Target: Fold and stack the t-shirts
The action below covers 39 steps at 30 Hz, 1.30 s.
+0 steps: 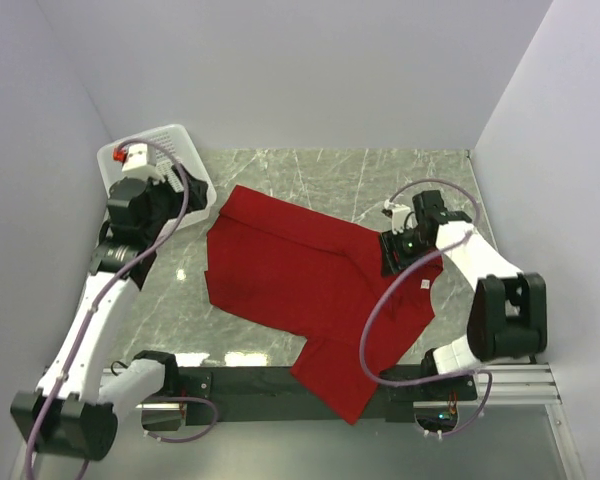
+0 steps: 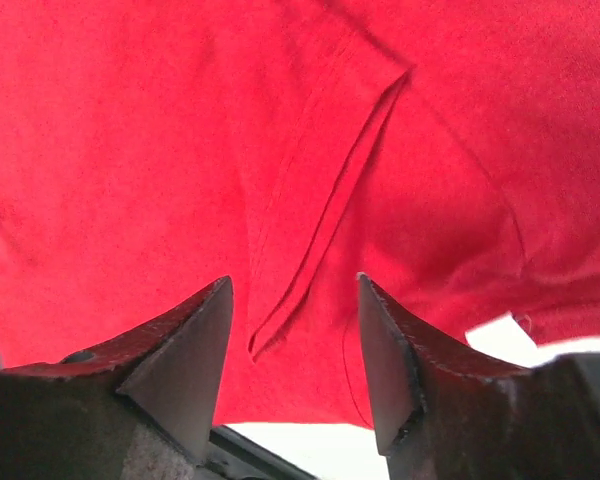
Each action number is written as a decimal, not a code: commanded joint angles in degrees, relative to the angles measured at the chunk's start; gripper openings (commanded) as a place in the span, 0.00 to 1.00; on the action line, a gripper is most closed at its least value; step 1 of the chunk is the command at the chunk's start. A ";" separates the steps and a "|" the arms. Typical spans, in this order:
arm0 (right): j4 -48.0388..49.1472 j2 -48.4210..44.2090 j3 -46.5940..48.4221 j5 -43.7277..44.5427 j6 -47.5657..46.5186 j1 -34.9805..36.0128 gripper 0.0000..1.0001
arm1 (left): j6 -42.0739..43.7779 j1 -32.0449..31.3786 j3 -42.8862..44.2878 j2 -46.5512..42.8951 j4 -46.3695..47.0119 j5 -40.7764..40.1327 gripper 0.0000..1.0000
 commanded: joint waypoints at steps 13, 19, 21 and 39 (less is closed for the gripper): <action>2.76 21.40 16.38 2.08 9.58 0.89 0.54 | -1.30 0.45 -5.36 -11.30 -5.34 -1.94 0.97; 2.24 25.00 18.40 2.18 8.53 0.89 0.49 | -1.56 0.45 -5.71 -10.95 -5.08 -1.42 0.97; 1.89 25.53 18.67 1.47 8.26 0.98 0.47 | -1.74 0.45 -5.71 -10.69 -5.07 -1.33 0.97; 1.01 23.35 17.80 -0.38 5.10 1.95 0.12 | -2.00 0.45 -5.53 -9.37 -4.72 -0.63 0.96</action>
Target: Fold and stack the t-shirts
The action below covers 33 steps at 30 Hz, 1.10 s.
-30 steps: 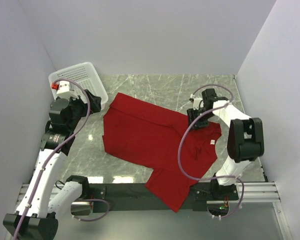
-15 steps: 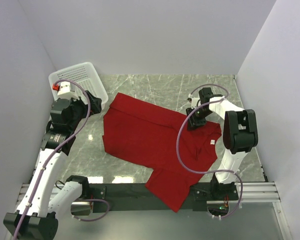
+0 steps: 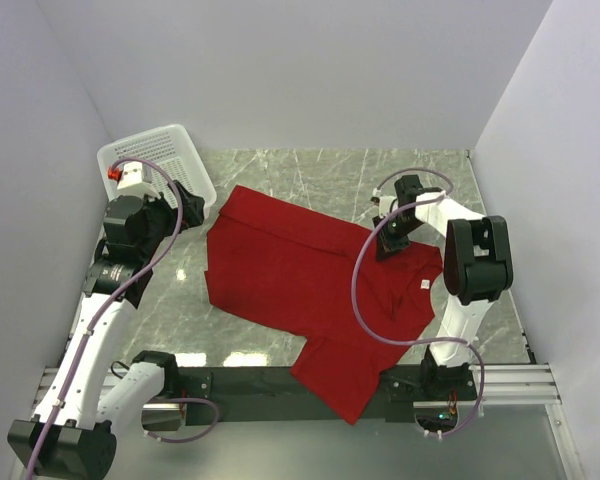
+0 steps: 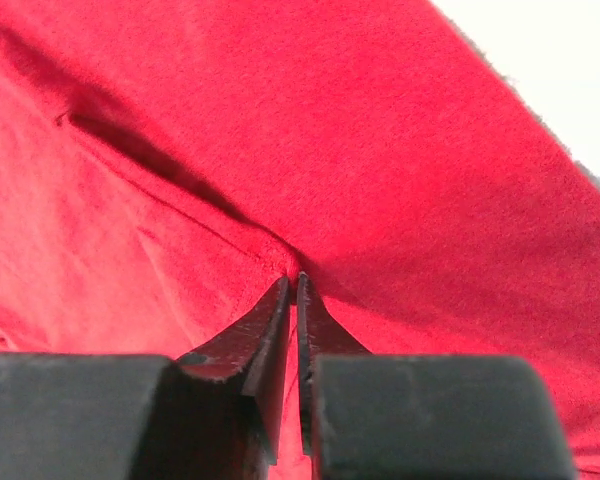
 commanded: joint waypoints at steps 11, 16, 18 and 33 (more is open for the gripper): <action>-3.33 -13.47 -6.30 -4.68 -5.83 6.27 0.06 | -0.80 0.28 -0.31 1.00 2.63 1.89 0.97; -4.48 -15.14 -9.55 -5.12 -8.81 11.11 0.06 | -0.80 0.28 -0.57 1.17 2.89 2.07 0.97; -5.18 -15.67 -10.17 -5.03 -9.95 12.95 0.07 | -0.89 0.28 -0.75 1.26 3.15 2.16 0.97; -11.08 -13.02 -2.08 -15.86 -10.15 18.59 0.48 | -0.72 0.28 -0.66 1.18 2.81 1.81 0.97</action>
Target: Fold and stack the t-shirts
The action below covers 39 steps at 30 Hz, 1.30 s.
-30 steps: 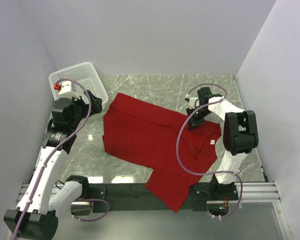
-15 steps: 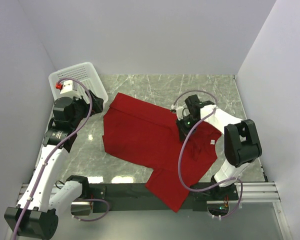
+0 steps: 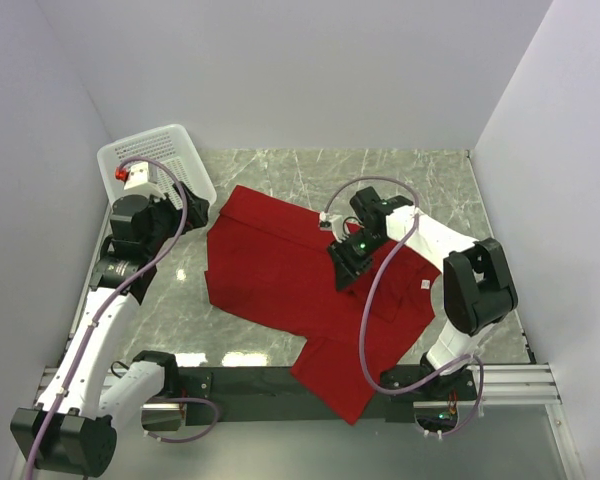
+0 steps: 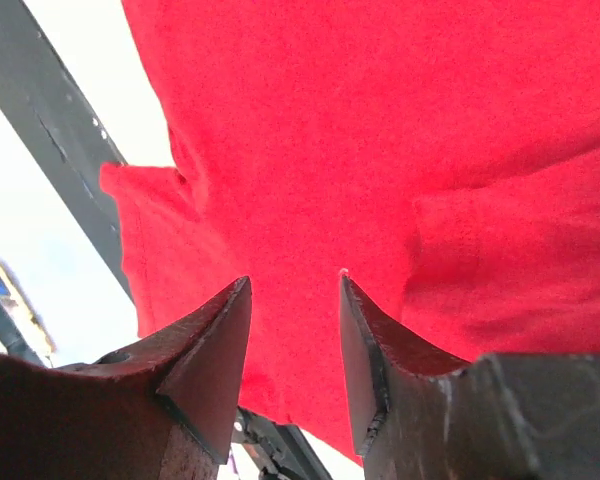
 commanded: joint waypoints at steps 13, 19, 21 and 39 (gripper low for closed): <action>11.81 -10.35 -0.11 24.58 10.76 -29.03 0.51 | -1.82 0.45 -3.04 -1.52 2.37 2.86 0.97; 12.87 -4.83 2.52 27.06 13.05 -38.70 0.55 | -2.26 0.37 -3.48 -0.46 3.08 4.54 0.97; 12.61 -1.75 3.93 25.57 13.23 -41.07 0.55 | -2.08 0.37 -3.57 -0.46 2.90 4.63 0.97; 9.62 13.20 10.26 19.85 10.42 -42.58 0.54 | -2.34 0.45 -3.39 1.73 3.16 5.42 0.97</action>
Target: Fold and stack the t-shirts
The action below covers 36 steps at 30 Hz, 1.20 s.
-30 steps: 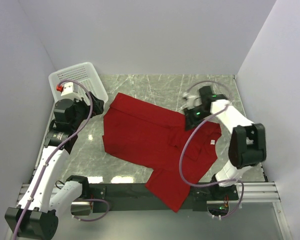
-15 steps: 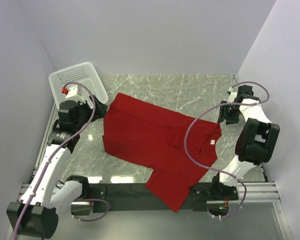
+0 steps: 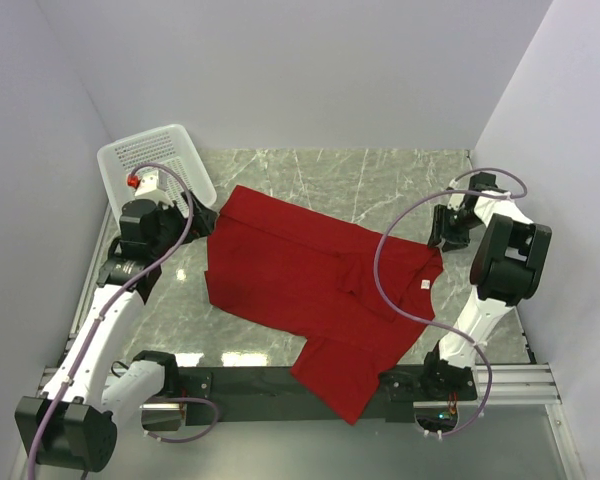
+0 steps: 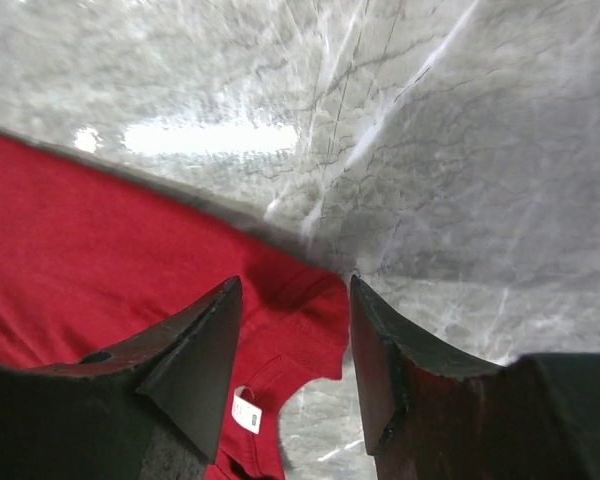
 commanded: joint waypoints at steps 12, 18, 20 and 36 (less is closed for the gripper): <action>-1.46 3.01 2.02 -1.09 -2.20 -0.02 0.29 | -0.69 0.30 1.53 3.12 3.70 2.01 0.96; -1.47 3.27 3.78 -2.41 -2.29 -0.02 0.07 | 0.02 0.30 2.06 3.30 3.17 1.05 0.97; -1.12 2.83 5.09 -2.41 -2.03 0.07 0.05 | 0.02 0.30 1.97 3.48 3.25 0.87 0.96; -3.13 18.99 39.10 7.87 4.12 0.59 0.00 | 0.46 0.39 7.33 8.22 1.06 0.08 0.96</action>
